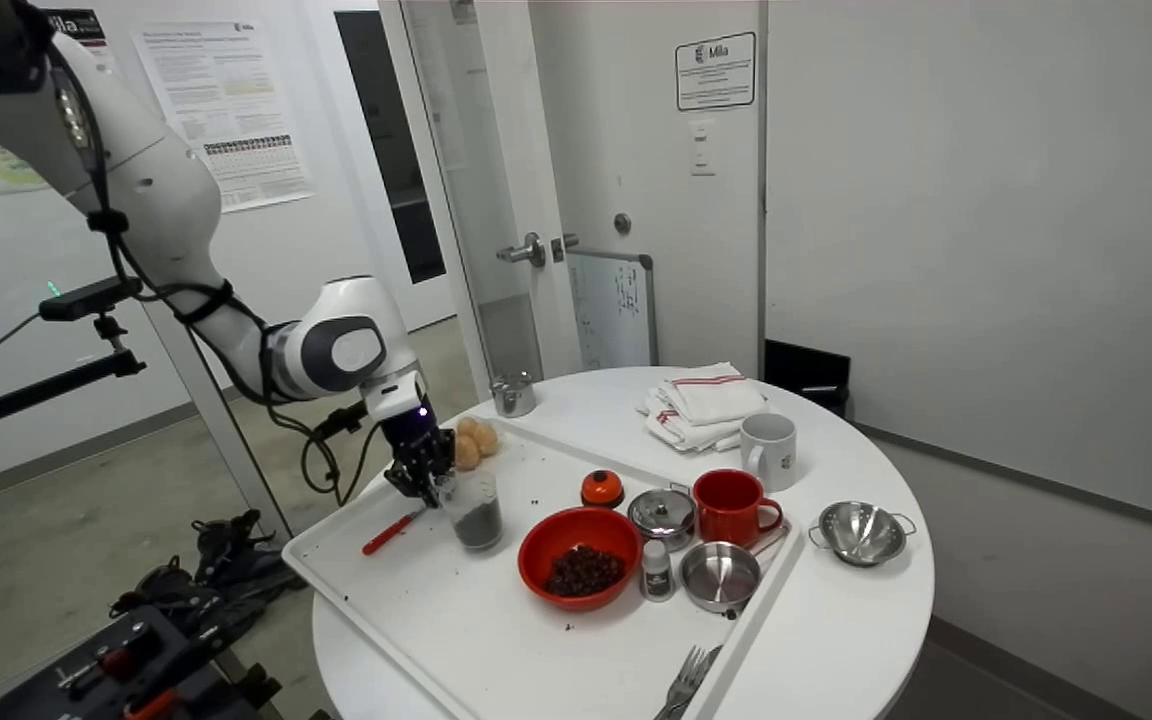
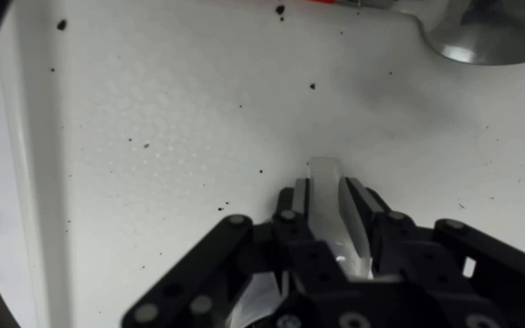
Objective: Pour the contents in the clear jug into the red bowl three times
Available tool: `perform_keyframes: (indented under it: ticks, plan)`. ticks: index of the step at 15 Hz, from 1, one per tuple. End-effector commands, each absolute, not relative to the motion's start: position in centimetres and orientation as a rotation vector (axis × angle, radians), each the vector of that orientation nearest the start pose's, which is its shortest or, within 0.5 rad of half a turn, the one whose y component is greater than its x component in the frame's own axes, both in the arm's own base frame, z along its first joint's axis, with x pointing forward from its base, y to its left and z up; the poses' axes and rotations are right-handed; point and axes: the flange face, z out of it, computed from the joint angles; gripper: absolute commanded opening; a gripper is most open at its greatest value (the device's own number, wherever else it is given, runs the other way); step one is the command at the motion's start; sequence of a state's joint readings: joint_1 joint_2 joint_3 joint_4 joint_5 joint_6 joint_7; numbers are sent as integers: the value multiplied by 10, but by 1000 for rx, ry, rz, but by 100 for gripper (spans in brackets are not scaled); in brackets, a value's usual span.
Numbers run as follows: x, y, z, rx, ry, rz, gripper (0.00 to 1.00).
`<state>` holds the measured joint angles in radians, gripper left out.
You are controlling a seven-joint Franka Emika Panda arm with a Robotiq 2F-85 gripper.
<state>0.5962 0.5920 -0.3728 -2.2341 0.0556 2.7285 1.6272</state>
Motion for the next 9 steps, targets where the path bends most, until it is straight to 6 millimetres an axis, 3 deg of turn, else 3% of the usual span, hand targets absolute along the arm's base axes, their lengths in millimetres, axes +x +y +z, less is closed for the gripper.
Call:
perform_keyframes:
  ticks: [1, 2, 3, 5, 9]
  plan:
    - [526, 107, 118, -2554, 2153, -206, 11]
    - [527, 107, 119, -2562, 2157, -204, 23]
    - [527, 108, 120, -2571, 2156, -203, 48]
    - [528, 109, 120, -2582, 2155, -201, 55]
    - [530, 108, 120, -2597, 2144, -189, 86]
